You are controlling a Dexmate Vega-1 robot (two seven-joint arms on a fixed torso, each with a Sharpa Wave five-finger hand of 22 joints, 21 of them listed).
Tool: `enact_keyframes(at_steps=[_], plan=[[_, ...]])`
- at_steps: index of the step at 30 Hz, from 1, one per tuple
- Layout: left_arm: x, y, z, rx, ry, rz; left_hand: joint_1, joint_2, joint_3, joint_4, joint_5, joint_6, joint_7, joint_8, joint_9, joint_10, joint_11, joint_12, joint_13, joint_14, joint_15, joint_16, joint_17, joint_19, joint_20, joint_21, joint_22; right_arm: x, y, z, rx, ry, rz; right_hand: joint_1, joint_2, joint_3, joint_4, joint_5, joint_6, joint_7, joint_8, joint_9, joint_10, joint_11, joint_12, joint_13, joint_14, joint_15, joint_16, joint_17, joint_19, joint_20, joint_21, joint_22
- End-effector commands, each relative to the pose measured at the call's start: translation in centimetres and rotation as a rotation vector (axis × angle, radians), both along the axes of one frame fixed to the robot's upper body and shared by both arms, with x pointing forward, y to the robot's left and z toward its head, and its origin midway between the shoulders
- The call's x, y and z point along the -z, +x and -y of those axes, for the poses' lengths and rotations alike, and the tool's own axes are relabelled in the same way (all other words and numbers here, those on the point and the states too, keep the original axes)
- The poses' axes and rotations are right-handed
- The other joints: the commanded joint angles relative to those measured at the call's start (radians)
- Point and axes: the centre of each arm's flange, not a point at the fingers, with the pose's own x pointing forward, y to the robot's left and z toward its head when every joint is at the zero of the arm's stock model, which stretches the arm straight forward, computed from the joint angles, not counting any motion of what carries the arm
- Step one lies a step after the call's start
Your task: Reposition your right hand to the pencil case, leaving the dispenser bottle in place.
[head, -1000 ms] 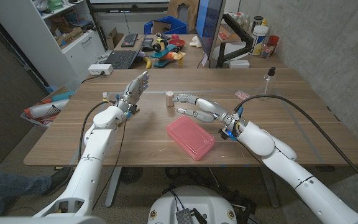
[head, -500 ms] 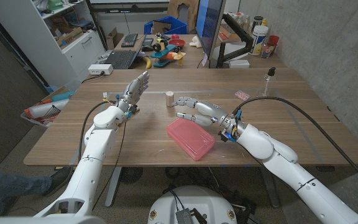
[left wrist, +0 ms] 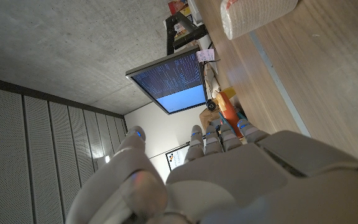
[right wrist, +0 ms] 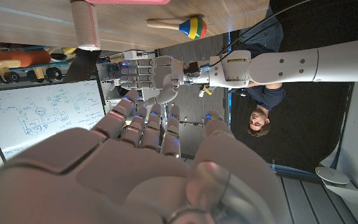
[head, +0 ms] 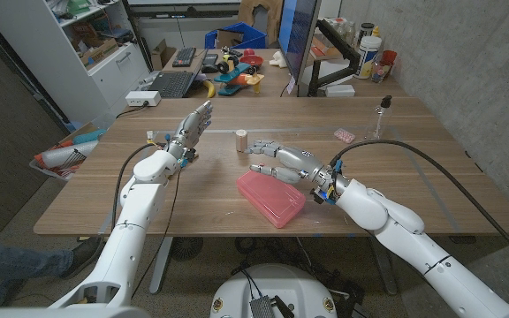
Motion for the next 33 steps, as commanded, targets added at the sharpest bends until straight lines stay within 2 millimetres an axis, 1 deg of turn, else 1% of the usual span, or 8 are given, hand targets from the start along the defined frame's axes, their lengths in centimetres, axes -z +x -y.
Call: enact_keyframes(at_steps=[1, 7, 14, 20, 22, 26, 31, 33], plan=[[0.1, -0.1, -0.1, 0.001, 0.003, -0.003, 0.003, 0.009, 0.005, -0.006, -0.004, 0.004, 0.003, 0.001, 0.003, -0.001, -0.002, 0.009, 0.002, -0.005, 0.0, 0.004, 0.005, -0.007, 0.005, 0.006, 0.004, 0.6, 0.0, -0.4, 0.041, -0.034, 0.042, -0.002, -0.001, 0.005, -0.004, 0.005, 0.011, -0.005, 0.004, 0.003, 0.008, 0.001, 0.004, 0.003, 0.011, 0.002, -0.002, 0.003, -0.003, -0.004, -0.003, 0.003], [0.2, 0.0, 0.1, 0.005, 0.005, -0.008, 0.003, 0.009, 0.005, -0.007, -0.004, 0.005, 0.004, 0.001, 0.003, 0.001, -0.001, 0.01, 0.002, -0.005, 0.001, 0.005, 0.005, -0.008, 0.008, 0.006, 0.004, 0.9, 0.2, -0.4, 0.048, -0.038, 0.059, -0.001, -0.001, 0.007, -0.005, 0.006, 0.015, -0.004, 0.005, 0.003, 0.01, 0.001, 0.004, 0.003, 0.018, 0.0, 0.0, 0.003, -0.004, -0.004, -0.003, 0.003], [0.0, 0.0, 0.1, 0.001, 0.013, -0.009, 0.003, 0.01, 0.005, -0.008, -0.004, 0.004, 0.004, 0.001, 0.003, -0.001, -0.001, 0.009, 0.002, -0.005, -0.001, 0.005, 0.005, -0.001, -0.001, 0.009, 0.004, 1.4, 0.4, -0.4, 0.065, -0.048, 0.067, 0.0, -0.001, 0.009, -0.007, 0.007, 0.019, -0.005, 0.005, 0.003, 0.011, -0.001, 0.004, 0.003, 0.021, -0.001, 0.0, 0.002, -0.005, -0.006, -0.003, 0.003], [-0.1, -0.1, 0.0, -0.003, 0.023, -0.012, 0.002, 0.011, 0.005, -0.009, -0.004, 0.004, 0.004, 0.001, 0.003, -0.003, -0.006, 0.008, 0.002, -0.006, -0.002, 0.004, 0.005, -0.006, 0.006, 0.007, 0.004, 1.7, 0.6, -0.7, 0.079, -0.077, 0.081, 0.001, -0.001, 0.011, -0.007, 0.008, 0.021, -0.005, 0.005, 0.003, 0.013, -0.001, 0.004, 0.003, 0.023, -0.001, -0.001, 0.001, -0.006, -0.009, -0.003, 0.003], [-0.1, -0.1, 0.0, -0.004, 0.024, -0.011, 0.002, 0.011, 0.004, -0.009, -0.004, 0.004, 0.004, 0.001, 0.003, -0.003, -0.001, 0.008, 0.002, -0.006, -0.002, 0.004, 0.005, -0.006, 0.006, 0.007, 0.004, 1.8, 0.6, -0.8, 0.087, -0.087, 0.086, 0.001, -0.001, 0.011, -0.007, 0.008, 0.022, -0.006, 0.005, 0.003, 0.013, -0.001, 0.004, 0.003, 0.023, -0.002, -0.001, 0.001, -0.005, -0.009, -0.002, 0.003], [0.0, 0.0, 0.1, -0.003, 0.023, -0.012, 0.002, 0.011, 0.004, -0.009, -0.004, 0.005, 0.004, 0.001, 0.003, -0.003, -0.001, 0.008, 0.002, -0.006, -0.002, 0.004, 0.005, -0.007, 0.007, 0.006, 0.004, 1.9, 0.7, -0.9, 0.095, -0.099, 0.089, 0.001, -0.001, 0.012, -0.008, 0.008, 0.023, -0.008, 0.005, 0.003, 0.015, 0.002, 0.004, 0.003, 0.024, -0.002, -0.002, 0.001, -0.006, -0.009, -0.002, 0.003], [0.0, 0.0, 0.2, 0.001, 0.019, -0.011, 0.002, 0.012, 0.004, -0.01, -0.004, 0.005, 0.005, 0.001, 0.003, -0.003, -0.002, 0.008, 0.002, -0.006, -0.002, 0.004, 0.005, -0.008, 0.007, 0.006, 0.004, 2.0, 0.9, -1.0, 0.103, -0.122, 0.094, 0.001, -0.001, 0.014, -0.008, 0.009, 0.024, -0.008, 0.004, 0.003, 0.016, -0.003, 0.004, 0.004, 0.025, -0.002, -0.002, 0.001, -0.006, -0.009, -0.002, 0.003], [0.1, 0.0, 0.3, 0.001, 0.015, -0.01, 0.002, 0.012, 0.004, -0.01, -0.004, 0.005, 0.005, 0.001, 0.003, -0.003, -0.001, 0.008, 0.002, -0.006, -0.001, 0.004, 0.005, -0.008, 0.007, 0.006, 0.004, 2.0, 0.9, -1.0, 0.105, -0.13, 0.098, 0.0, 0.0, 0.014, -0.008, 0.009, 0.026, -0.009, 0.004, 0.004, 0.016, 0.002, 0.004, 0.004, 0.025, -0.002, -0.002, 0.001, -0.006, -0.01, -0.002, 0.003]])
